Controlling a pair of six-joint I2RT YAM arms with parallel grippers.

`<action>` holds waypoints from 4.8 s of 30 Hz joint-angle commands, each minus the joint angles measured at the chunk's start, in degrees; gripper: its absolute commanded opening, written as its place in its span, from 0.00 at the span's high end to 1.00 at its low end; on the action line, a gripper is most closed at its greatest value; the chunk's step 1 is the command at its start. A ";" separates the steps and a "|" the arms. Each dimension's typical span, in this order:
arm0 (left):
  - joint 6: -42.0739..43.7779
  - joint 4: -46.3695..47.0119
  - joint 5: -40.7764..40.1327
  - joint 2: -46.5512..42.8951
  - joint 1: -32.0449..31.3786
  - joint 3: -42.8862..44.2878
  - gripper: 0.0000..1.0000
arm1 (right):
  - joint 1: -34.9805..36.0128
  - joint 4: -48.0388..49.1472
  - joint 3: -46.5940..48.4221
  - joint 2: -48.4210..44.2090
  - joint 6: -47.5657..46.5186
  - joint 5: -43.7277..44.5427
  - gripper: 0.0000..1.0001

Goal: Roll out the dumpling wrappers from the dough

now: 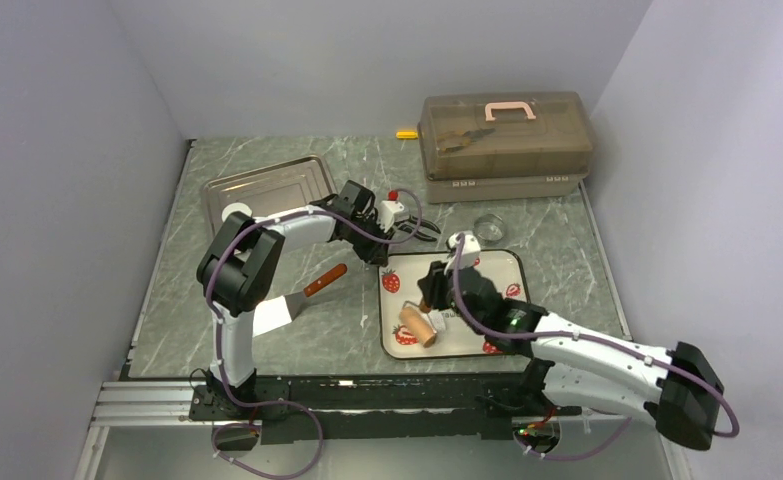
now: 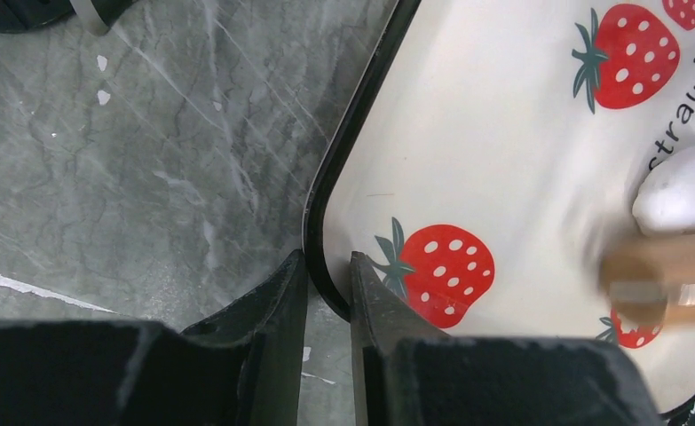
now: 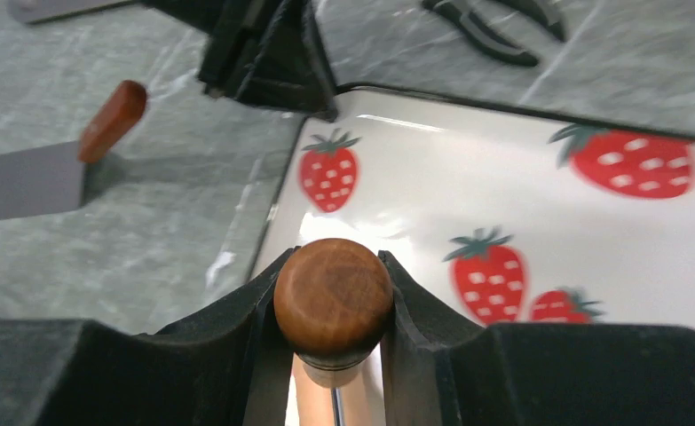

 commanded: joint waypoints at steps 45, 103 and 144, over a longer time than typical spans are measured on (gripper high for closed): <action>1.10 -0.89 -2.46 -0.21 2.55 0.31 1.00 | 7.27 -4.72 9.16 4.26 2.73 3.90 1.00; 1.21 -0.80 -2.82 -0.43 2.85 -0.55 1.00 | 9.18 -20.90 -0.61 8.31 21.12 16.97 1.00; 1.10 -0.28 -2.99 -0.39 2.81 -0.74 1.00 | 12.21 -17.04 2.18 10.23 13.51 20.38 1.00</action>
